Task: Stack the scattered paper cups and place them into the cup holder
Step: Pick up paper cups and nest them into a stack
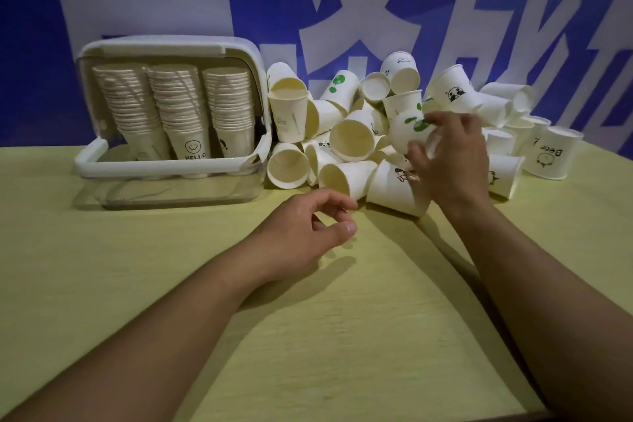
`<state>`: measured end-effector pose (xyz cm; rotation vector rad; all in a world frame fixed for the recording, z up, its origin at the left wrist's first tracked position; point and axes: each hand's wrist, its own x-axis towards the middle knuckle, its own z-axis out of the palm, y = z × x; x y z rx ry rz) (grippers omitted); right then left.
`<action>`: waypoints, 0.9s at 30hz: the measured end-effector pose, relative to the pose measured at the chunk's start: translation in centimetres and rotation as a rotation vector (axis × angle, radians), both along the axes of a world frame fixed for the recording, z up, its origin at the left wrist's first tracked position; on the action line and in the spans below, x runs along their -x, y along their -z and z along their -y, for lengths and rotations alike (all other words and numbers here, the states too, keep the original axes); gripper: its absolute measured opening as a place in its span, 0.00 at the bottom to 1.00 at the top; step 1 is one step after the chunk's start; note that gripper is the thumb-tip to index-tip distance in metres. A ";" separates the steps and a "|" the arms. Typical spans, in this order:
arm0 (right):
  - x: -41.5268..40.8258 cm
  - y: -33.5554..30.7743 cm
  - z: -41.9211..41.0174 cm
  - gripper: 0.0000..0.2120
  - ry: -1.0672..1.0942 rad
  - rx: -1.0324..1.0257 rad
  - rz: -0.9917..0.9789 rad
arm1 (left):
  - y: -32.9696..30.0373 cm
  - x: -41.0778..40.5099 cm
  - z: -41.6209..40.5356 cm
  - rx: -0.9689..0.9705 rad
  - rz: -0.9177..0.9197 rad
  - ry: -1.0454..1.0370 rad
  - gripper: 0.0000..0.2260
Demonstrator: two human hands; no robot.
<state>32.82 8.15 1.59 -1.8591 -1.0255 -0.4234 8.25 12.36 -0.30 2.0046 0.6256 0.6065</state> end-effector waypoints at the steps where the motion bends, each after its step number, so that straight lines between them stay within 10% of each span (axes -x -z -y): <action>1: 0.5 -0.4 0.2 0.22 -0.007 -0.068 0.026 | 0.1 0.0 0.0 -0.013 -0.003 -0.029 0.10; 6: 5.0 -0.1 1.2 0.20 -0.421 -0.315 -0.083 | 0.4 -0.2 -0.2 -0.240 0.027 -0.210 0.23; 15: 9.0 1.3 1.0 0.13 -0.862 -0.071 -0.225 | 0.7 -0.3 -0.4 -0.229 0.371 -0.278 0.35; 20: 7.1 0.9 1.1 0.04 -0.584 0.008 0.154 | 0.9 -0.1 -0.8 -0.262 0.314 -0.311 0.30; 27: 3.8 0.8 1.6 0.27 -0.100 0.585 0.208 | 1.0 0.0 -1.1 -0.231 0.185 -0.162 0.31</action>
